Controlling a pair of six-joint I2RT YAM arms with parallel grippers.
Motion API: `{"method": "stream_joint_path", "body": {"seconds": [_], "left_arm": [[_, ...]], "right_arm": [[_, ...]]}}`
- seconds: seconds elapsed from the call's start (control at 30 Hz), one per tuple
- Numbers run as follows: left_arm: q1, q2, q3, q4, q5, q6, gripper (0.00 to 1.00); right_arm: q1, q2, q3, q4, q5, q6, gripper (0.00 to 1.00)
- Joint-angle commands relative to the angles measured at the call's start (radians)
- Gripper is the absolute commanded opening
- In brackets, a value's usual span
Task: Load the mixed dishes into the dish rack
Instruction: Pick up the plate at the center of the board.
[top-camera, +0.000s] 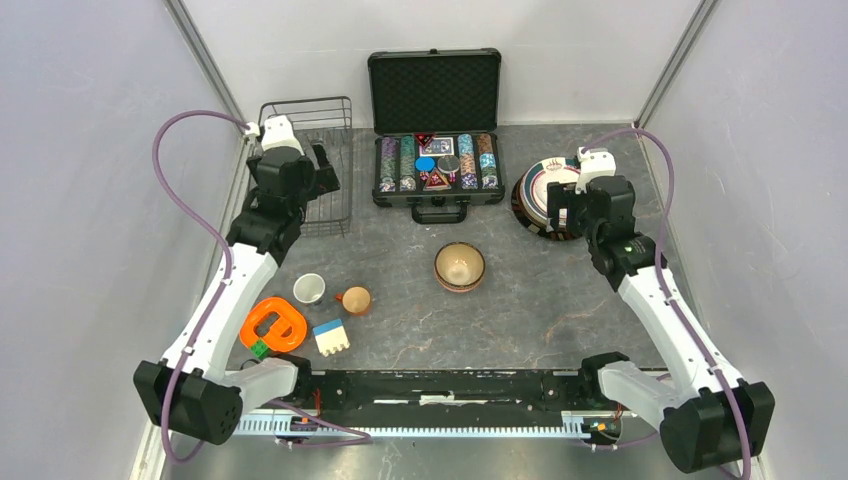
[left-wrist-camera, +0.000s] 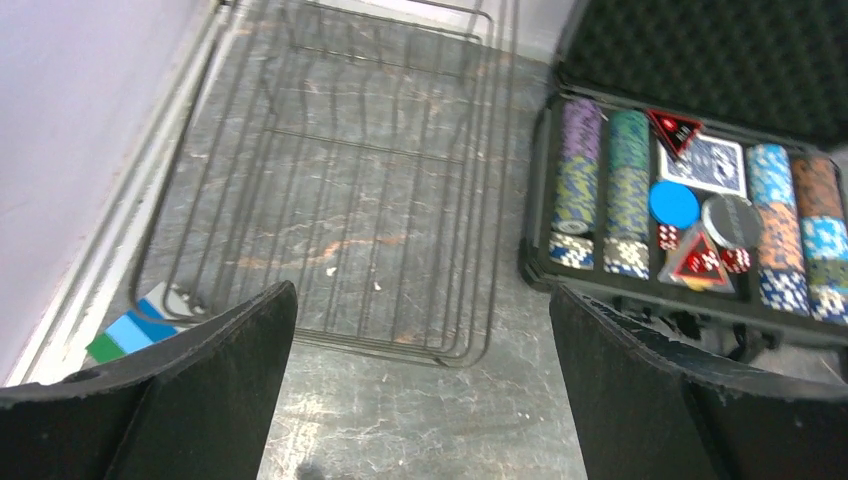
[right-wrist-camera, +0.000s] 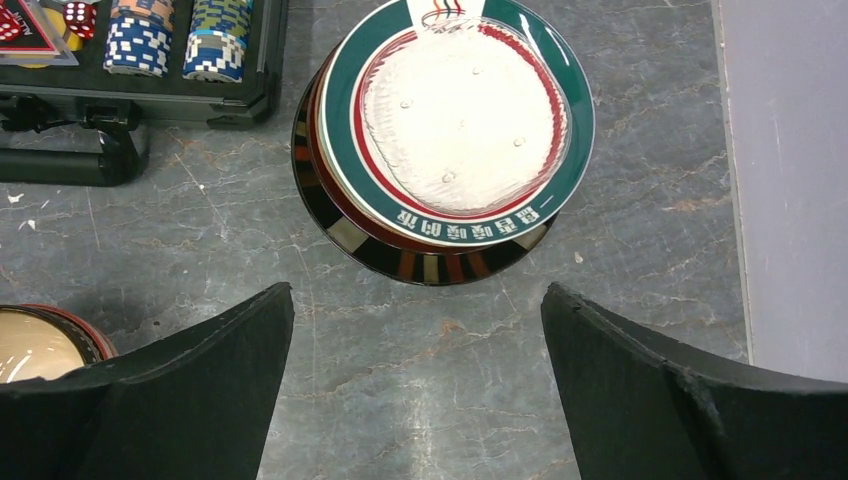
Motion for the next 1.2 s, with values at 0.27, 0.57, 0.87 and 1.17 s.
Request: {"method": "stream_joint_path", "body": {"seconds": [0.27,0.57,0.87,1.17], "left_arm": [[0.091,0.051,0.039,-0.113,0.411,-0.044,1.00],[0.092,0.276,0.152,-0.180,0.730,0.017,1.00],[0.092,0.454,0.186,-0.246,0.558,0.088,1.00],[0.047,0.514,0.152,-0.284,0.722,0.092,1.00]], "right_arm": [[0.004,0.037,0.044,0.037,-0.074,0.052,0.98],[0.004,0.040,-0.011,0.044,-0.193,0.117,0.98],[0.003,0.068,-0.012,0.038,-0.239,0.101,0.98],[0.003,0.108,-0.020,0.016,-0.263,0.099,0.98]]}}
